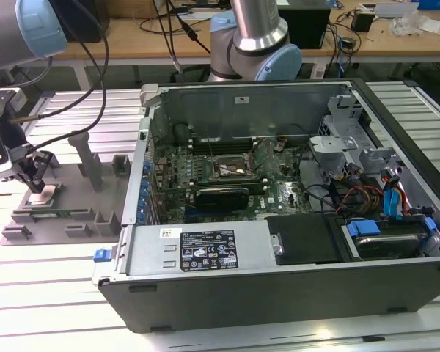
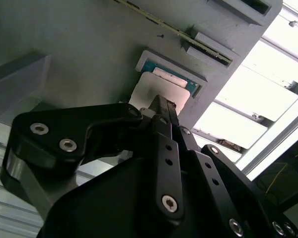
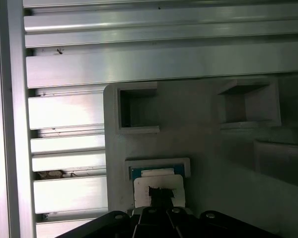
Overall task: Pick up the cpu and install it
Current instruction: 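Pick up the cpu and move it towards the insertion slot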
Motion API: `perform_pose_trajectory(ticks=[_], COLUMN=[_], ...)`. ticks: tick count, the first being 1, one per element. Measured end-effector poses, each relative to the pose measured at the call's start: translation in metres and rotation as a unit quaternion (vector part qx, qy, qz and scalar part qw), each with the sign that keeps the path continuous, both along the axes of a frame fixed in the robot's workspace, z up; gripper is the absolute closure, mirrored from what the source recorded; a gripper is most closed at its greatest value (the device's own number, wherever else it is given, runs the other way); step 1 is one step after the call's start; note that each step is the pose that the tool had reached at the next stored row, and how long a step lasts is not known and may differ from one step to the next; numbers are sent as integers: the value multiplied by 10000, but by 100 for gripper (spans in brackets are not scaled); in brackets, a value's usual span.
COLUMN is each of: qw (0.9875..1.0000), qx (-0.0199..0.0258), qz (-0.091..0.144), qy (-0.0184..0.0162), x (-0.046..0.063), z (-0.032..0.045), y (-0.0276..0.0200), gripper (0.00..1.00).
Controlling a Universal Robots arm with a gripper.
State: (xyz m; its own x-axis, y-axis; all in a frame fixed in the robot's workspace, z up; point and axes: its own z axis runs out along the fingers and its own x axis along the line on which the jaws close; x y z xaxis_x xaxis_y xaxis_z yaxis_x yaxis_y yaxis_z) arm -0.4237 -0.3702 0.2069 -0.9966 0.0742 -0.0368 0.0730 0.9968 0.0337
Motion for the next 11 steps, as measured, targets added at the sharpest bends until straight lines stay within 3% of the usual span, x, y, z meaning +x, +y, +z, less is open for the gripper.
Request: perform_pose_trajectory(ticks=[2,3,8,11], qw=[10000,10000,10000,10000], qx=[0,0,0,0], qz=[0,0,0,0], qy=[0,0,0,0], x=[0,0,0,0], z=[-1,-1,-2,-3], y=[0,0,0,0], gripper=[76,76,46,40])
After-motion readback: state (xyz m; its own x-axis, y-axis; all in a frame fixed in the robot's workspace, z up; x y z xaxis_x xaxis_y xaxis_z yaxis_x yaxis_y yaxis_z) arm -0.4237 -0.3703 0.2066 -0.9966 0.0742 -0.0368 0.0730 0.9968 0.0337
